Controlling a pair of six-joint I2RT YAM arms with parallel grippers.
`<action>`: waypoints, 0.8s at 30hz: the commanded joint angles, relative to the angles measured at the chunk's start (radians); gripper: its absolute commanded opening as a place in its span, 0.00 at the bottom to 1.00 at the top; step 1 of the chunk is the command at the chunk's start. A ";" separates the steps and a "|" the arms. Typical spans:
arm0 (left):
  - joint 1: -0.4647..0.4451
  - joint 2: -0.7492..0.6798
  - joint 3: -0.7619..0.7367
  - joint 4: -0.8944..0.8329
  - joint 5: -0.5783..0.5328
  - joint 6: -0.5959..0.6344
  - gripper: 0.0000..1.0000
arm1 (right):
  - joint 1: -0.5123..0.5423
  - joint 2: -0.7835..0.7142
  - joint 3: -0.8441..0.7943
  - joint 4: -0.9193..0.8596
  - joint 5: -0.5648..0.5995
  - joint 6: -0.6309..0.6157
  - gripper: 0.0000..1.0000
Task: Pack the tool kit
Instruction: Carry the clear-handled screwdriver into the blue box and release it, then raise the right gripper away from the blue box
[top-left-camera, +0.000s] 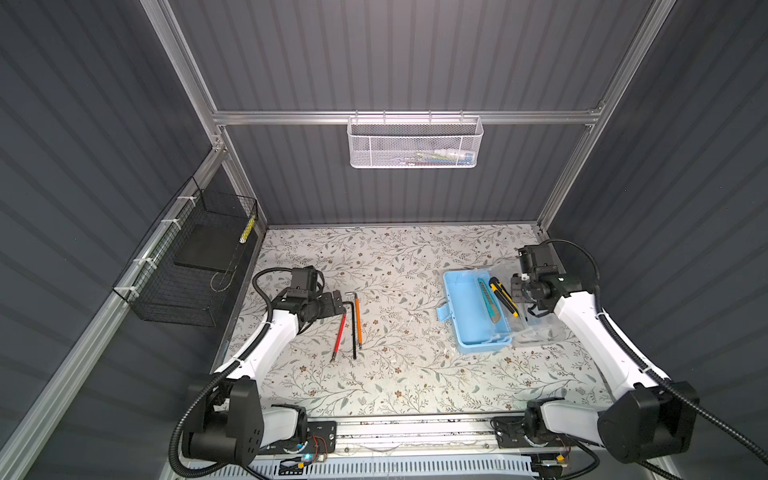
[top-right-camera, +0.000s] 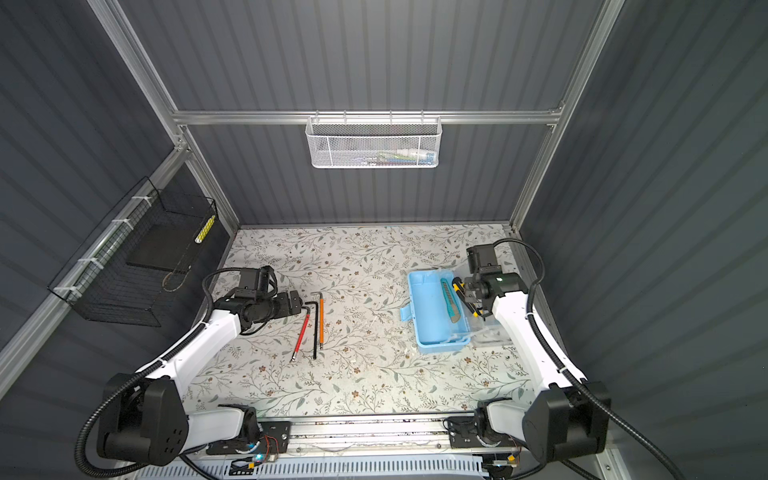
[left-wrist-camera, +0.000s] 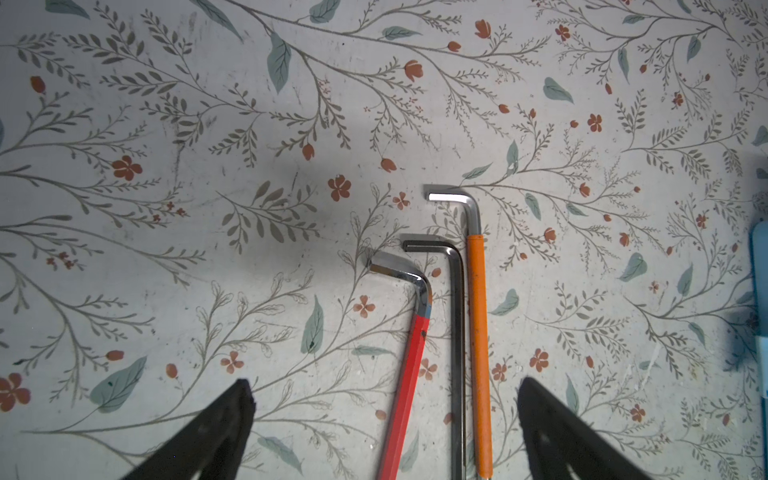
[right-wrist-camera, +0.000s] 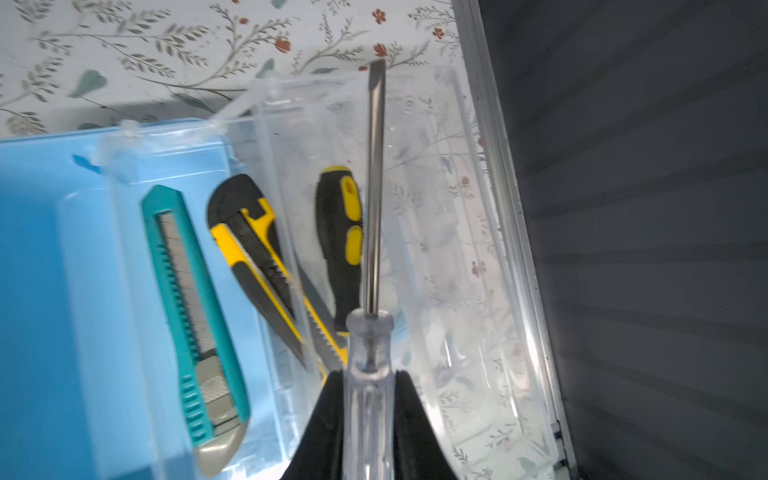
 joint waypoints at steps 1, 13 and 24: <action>0.004 0.017 0.049 -0.026 0.024 0.031 1.00 | -0.061 -0.007 -0.031 0.015 0.010 -0.052 0.03; 0.004 0.021 0.068 -0.023 0.015 0.034 0.99 | -0.076 0.045 -0.073 0.103 -0.010 -0.014 0.05; 0.005 -0.010 0.052 -0.032 -0.003 0.037 0.99 | -0.054 0.092 -0.115 0.164 -0.009 0.012 0.08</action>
